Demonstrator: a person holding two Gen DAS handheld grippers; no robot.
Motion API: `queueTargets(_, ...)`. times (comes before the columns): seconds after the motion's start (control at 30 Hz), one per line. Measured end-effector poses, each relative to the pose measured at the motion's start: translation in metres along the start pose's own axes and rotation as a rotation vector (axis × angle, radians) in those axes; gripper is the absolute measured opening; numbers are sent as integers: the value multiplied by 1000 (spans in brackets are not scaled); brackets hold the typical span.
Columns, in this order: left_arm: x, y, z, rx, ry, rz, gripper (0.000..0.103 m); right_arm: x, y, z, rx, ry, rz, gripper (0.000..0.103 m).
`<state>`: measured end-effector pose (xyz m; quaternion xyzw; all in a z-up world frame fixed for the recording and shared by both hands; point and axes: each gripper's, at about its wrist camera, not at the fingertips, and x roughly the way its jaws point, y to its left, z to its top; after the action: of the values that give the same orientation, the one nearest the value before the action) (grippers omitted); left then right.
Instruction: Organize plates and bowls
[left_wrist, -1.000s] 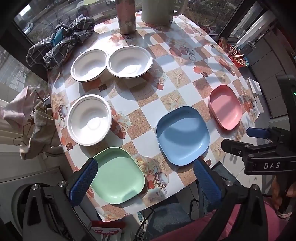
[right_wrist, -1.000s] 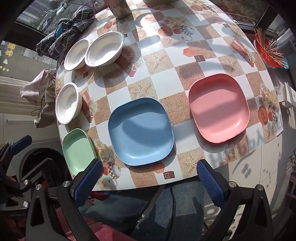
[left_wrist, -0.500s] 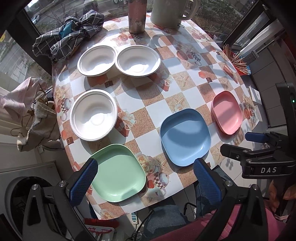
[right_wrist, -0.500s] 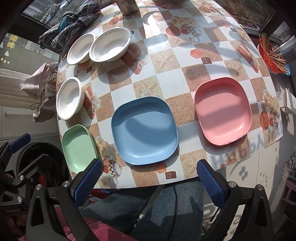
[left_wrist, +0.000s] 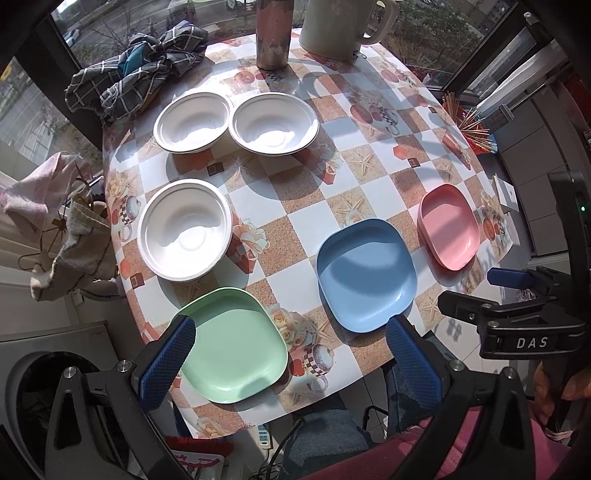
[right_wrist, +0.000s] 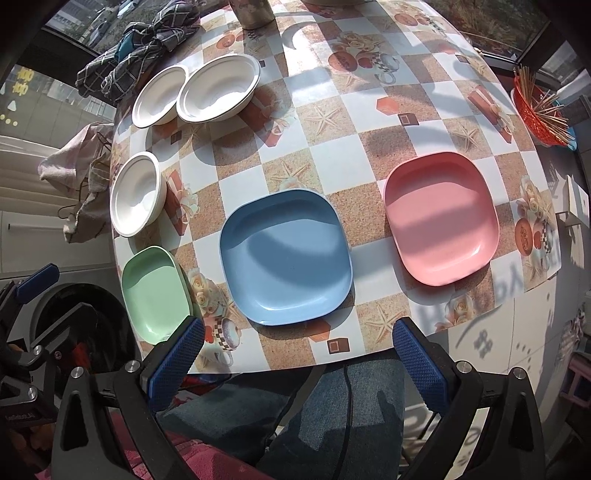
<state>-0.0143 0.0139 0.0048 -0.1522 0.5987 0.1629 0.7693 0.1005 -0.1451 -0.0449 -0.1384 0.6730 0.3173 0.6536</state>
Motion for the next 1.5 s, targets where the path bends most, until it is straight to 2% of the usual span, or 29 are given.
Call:
queueTargets(0.1, -1, 0, 0, 5, -33, 25, 103, -1, -1, 0, 2, -6, 11, 103)
queueTargets(0.27, -2, -4, 1, 5, 17, 7, 103, -1, -3, -3, 4, 0, 5, 103)
queueTargets(0.37, -1, -4, 0, 3, 17, 6, 103, 2, -3, -5, 11, 16, -36, 103)
queueTargets(0.4, -1, -6, 0, 2, 39, 3, 103, 3, -2, -6, 14, 22, -54, 103)
queueTargets(0.5, 2, -13, 0, -8, 99, -21, 103, 4, -5, -7, 20, 28, -54, 103)
queueTargets(0.6, 4, -15, -1, -11, 99, -21, 103, 4, -10, -8, 33, 30, -39, 103)
queueTargets(0.73, 12, -9, -3, -22, 93, -31, 103, 10, -20, -14, 68, 39, 4, 103)
queueTargets(0.9, 38, -7, -4, -35, 152, -25, 103, 37, -38, -23, 135, 108, 67, 103)
queueTargets(1.0, 55, -12, -5, -35, 171, -15, 103, 54, -44, -24, 136, 128, 76, 103)
queueTargets(1.13, 75, -19, -3, -28, 200, 5, 103, 82, -52, -17, 131, 134, 105, 103)
queueTargets(1.3, 102, -28, -4, -25, 238, 42, 103, 110, -76, -1, 226, 137, 195, 103)
queueTargets(1.5, 128, -30, -3, -86, 253, 40, 103, 124, -95, 20, 265, 136, 279, 103)
